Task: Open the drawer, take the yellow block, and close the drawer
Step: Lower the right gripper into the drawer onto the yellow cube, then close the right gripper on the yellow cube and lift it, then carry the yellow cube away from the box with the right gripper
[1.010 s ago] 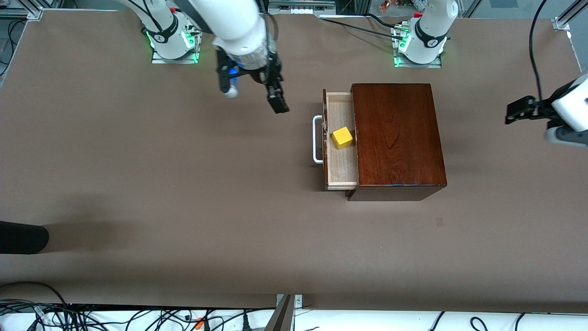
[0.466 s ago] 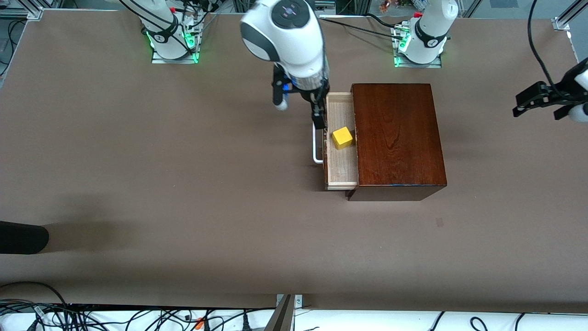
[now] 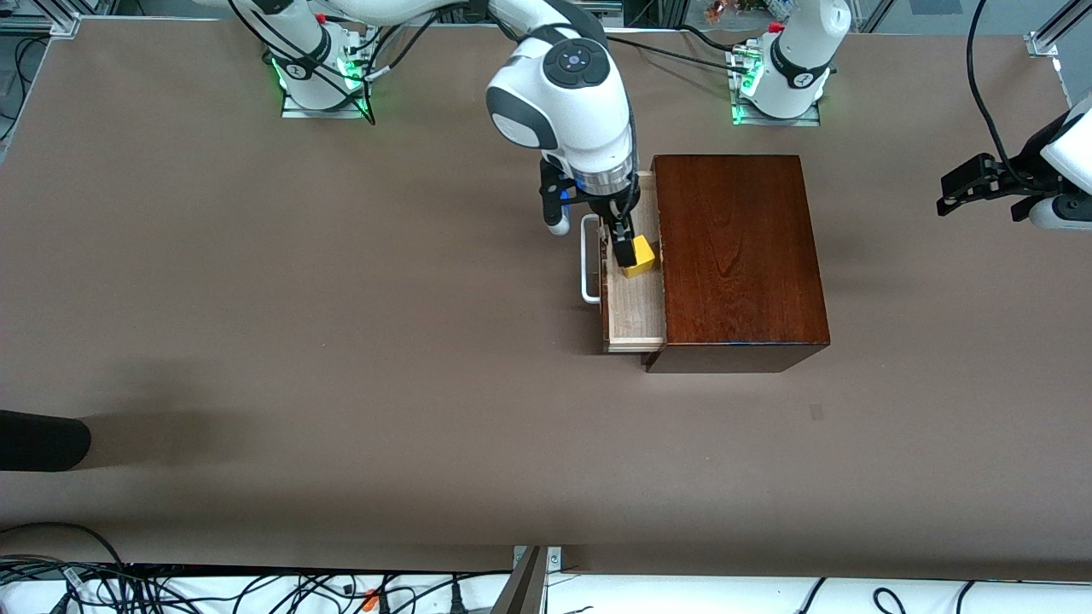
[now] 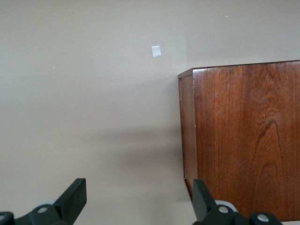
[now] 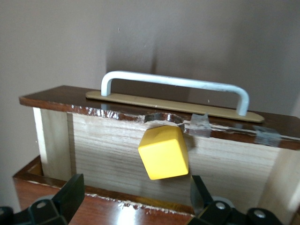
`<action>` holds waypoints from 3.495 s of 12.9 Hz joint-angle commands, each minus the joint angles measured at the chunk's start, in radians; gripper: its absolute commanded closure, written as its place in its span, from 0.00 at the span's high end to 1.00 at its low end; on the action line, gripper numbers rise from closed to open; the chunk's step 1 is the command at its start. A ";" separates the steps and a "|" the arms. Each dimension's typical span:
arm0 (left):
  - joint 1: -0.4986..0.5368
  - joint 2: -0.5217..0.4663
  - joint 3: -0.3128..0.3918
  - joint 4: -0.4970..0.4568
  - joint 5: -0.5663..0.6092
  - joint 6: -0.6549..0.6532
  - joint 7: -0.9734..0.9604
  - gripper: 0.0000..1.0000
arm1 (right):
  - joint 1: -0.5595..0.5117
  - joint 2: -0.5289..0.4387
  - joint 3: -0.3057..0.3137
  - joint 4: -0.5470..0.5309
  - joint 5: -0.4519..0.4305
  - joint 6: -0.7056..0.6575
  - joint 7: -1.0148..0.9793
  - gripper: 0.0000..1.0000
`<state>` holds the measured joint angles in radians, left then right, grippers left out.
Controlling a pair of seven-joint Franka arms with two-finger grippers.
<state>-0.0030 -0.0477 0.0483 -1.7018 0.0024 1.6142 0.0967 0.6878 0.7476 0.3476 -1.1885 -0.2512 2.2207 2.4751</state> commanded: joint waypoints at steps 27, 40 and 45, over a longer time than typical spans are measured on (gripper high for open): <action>-0.005 0.020 -0.024 0.042 0.021 0.004 -0.005 1.00 | 0.070 0.125 -0.020 0.151 -0.039 -0.125 -0.074 0.21; -0.002 0.020 -0.024 0.042 0.021 0.004 -0.005 1.00 | -0.152 -0.189 -0.016 0.132 0.122 -0.705 -0.484 0.20; 0.000 0.020 -0.024 0.042 0.021 0.004 -0.005 1.00 | -0.361 -0.485 -0.105 -0.268 0.211 -0.658 -1.072 0.20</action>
<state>-0.0045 -0.0424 0.0266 -1.6892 0.0024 1.6249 0.0894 0.4019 0.4313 0.2870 -1.2238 -0.0998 1.5141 1.6095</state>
